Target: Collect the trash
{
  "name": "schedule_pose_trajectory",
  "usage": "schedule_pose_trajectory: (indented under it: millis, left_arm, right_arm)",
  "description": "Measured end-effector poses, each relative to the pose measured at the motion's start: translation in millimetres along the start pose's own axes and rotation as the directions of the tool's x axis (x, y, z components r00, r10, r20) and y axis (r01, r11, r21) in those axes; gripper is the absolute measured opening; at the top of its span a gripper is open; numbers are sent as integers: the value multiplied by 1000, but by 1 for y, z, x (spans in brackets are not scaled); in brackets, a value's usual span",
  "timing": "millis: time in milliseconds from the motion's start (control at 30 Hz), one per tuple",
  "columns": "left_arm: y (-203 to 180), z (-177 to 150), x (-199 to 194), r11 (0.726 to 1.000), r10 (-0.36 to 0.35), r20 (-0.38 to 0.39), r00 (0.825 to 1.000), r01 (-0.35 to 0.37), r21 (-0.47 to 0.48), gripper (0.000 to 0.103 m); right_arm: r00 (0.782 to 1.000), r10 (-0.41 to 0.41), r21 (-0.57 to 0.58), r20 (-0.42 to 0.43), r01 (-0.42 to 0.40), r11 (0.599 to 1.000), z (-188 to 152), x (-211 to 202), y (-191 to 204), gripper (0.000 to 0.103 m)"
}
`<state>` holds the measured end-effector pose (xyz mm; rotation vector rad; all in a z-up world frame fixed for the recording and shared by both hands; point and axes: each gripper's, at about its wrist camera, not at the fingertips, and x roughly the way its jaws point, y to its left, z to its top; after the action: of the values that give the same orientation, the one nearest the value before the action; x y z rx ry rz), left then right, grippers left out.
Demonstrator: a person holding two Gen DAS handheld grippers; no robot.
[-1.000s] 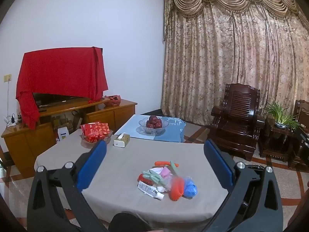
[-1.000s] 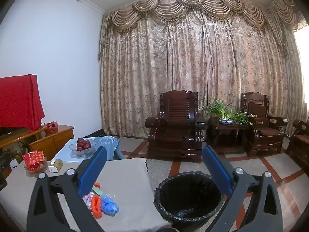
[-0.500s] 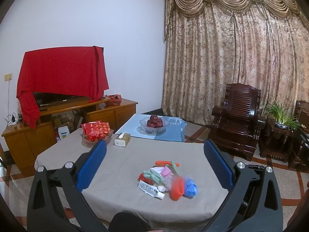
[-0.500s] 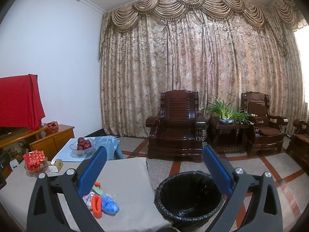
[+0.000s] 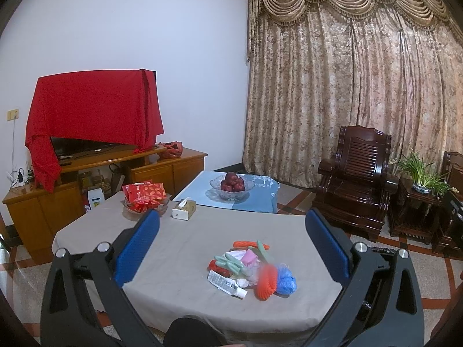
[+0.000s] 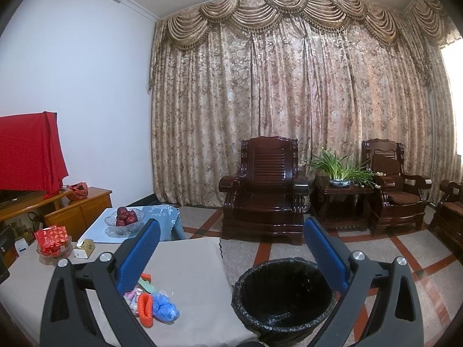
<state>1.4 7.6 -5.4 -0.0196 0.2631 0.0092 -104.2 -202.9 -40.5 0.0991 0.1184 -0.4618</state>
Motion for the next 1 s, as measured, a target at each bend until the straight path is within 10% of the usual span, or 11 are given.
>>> schedule_pose_trajectory:
  millis: [1000]
  left_arm:
    - [0, 6, -2, 1000, 1, 0, 1000, -1, -6, 98]
  right_arm:
    - [1000, -1, -4, 4, 1, 1000, 4, 3, 13, 97]
